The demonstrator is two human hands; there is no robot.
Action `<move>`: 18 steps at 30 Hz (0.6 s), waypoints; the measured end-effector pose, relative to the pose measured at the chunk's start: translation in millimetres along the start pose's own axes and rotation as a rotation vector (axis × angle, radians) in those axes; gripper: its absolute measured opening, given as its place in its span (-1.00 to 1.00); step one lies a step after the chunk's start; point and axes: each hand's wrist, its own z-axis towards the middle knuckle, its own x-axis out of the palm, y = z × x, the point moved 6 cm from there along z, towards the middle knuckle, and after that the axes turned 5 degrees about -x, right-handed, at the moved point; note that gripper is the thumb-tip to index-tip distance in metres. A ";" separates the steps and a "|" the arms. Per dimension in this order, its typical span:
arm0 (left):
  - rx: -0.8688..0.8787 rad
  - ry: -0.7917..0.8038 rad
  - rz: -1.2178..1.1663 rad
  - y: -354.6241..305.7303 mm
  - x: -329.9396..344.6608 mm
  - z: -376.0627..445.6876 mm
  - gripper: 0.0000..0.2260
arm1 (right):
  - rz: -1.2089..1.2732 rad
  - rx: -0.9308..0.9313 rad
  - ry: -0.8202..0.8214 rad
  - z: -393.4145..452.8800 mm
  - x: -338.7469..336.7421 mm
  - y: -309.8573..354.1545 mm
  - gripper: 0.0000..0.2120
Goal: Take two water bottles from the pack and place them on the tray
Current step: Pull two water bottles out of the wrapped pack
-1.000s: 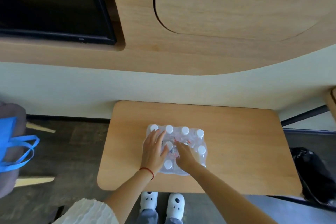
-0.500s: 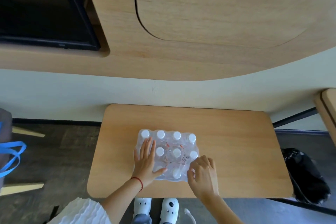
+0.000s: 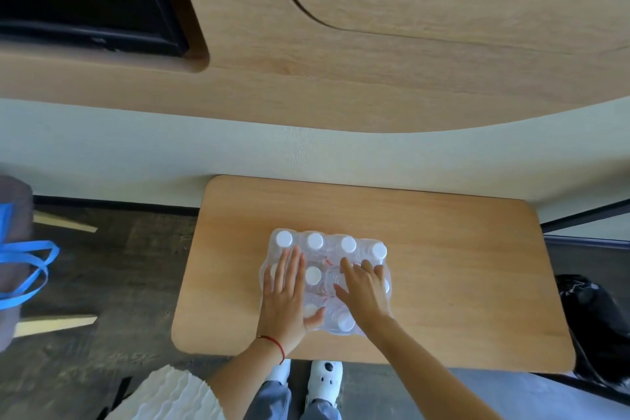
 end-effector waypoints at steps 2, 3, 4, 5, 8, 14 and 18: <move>0.008 -0.006 0.019 1.3 0.1 -0.1 -0.17 | 0.013 -0.009 -0.017 -3.9 -1.4 -2.6 -0.69; 0.004 -0.002 0.036 1.9 0.0 -0.1 -0.18 | 0.031 -0.024 -0.029 -5.7 -5.8 -2.4 -0.71; 0.001 0.002 0.048 1.9 -0.3 0.2 -0.18 | 0.043 -0.057 -0.054 -7.8 -13.7 -0.3 -0.72; 0.001 0.001 0.054 1.0 -0.7 0.5 -0.18 | 0.048 -0.100 -0.093 -10.5 -23.8 1.8 -0.72; -0.004 -0.011 0.067 0.5 2.1 0.4 -0.17 | 0.111 -0.163 -0.250 -23.8 -54.8 4.6 -0.62; -0.044 0.142 0.033 -3.9 -11.1 -0.7 -0.14 | 0.196 -0.095 -0.386 -48.2 -107.9 4.2 -0.66; 0.007 0.257 -0.320 -6.8 -28.6 -0.5 -0.11 | 0.482 -0.111 -0.400 -68.4 -149.0 5.9 -0.74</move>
